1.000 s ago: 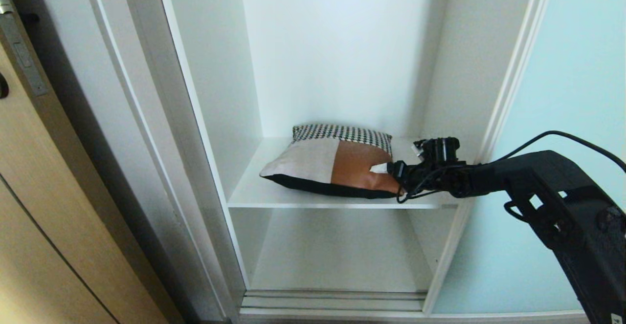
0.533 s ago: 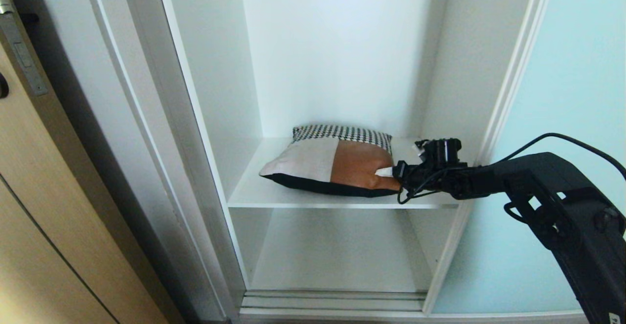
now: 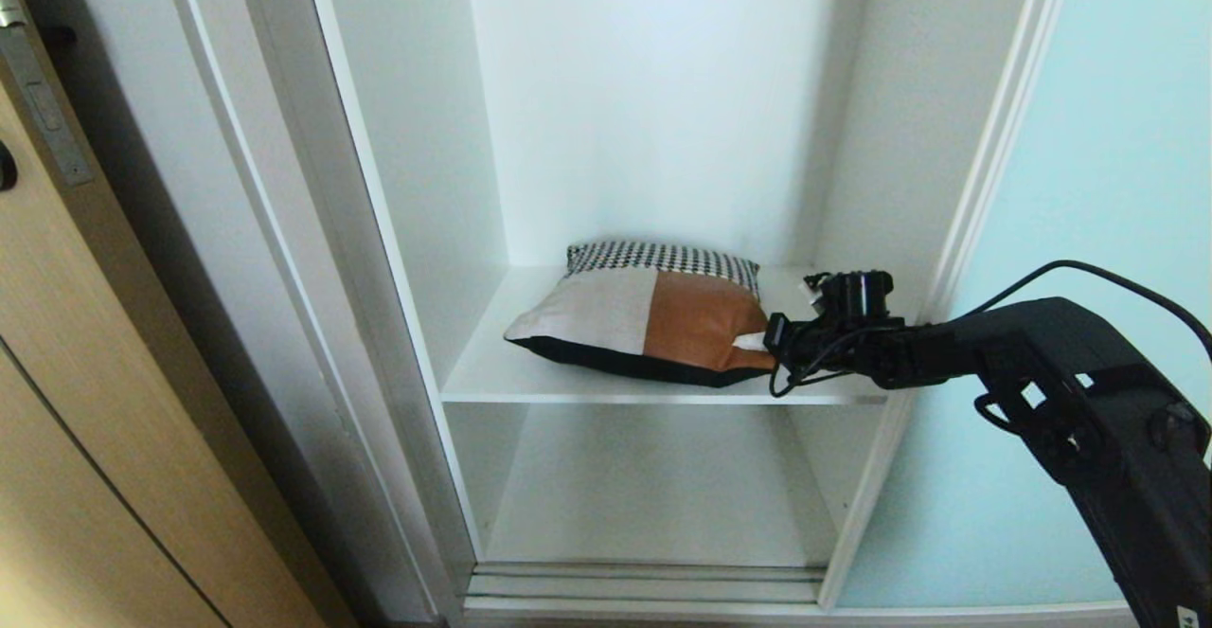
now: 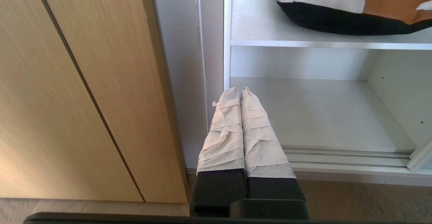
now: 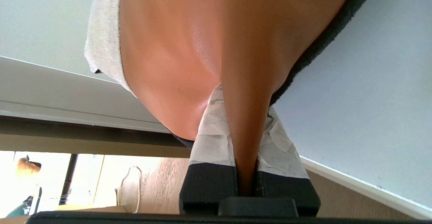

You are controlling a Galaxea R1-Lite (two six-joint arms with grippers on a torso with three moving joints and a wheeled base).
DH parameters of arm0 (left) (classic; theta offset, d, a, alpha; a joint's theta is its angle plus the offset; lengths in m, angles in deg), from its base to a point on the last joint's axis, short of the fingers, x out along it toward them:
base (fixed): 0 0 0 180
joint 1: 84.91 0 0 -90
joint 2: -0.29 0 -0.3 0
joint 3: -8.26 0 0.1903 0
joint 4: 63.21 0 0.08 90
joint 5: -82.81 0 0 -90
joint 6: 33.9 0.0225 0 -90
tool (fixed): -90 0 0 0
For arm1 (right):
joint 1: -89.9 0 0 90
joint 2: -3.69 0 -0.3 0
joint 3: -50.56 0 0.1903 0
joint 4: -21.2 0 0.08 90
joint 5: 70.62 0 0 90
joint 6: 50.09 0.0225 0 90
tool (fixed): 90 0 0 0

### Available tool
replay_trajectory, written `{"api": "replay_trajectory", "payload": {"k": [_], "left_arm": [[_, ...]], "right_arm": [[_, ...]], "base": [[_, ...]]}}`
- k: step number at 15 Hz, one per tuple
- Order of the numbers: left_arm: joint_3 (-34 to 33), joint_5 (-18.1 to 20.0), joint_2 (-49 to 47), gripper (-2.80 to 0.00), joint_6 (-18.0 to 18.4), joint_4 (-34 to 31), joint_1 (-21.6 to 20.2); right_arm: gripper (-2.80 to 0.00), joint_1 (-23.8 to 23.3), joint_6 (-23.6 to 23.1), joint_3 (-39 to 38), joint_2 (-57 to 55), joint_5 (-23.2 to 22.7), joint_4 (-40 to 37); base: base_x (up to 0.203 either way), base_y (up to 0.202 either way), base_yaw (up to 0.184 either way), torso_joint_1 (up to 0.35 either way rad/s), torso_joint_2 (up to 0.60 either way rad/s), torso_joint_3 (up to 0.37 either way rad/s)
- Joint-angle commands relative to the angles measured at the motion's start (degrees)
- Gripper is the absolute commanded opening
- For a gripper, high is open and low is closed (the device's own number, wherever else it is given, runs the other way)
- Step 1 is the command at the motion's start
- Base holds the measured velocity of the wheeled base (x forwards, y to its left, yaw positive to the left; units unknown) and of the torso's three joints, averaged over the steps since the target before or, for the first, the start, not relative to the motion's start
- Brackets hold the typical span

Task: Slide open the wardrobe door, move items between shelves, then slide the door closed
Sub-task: Place the pillow on the lower shelf

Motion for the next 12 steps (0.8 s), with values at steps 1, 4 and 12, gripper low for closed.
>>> {"api": "replay_trajectory", "payload": {"k": [1, 4, 12], "left_arm": [[-0.1, 0.0, -0.1, -2.8, 0.0, 0.0, 0.0], [-0.1, 0.0, -0.1, -2.8, 0.0, 0.0, 0.0], [-0.1, 0.0, -0.1, -2.8, 0.6, -0.3, 0.0]], "right_arm": [[-2.8, 0.0, 0.3, -1.4, 2.0, -0.1, -1.1], [-2.8, -0.4, 0.0, -5.5, 8.3, -0.1, -6.8], [-2.8, -2.4, -3.9, -24.4, 23.3, -0.3, -16.4]], "base": [[0.0, 0.0, 0.0, 0.0, 0.0, 0.0], [0.0, 0.0, 0.0, 0.0, 0.0, 0.0], [0.0, 0.0, 0.0, 0.0, 0.0, 0.0]]}}
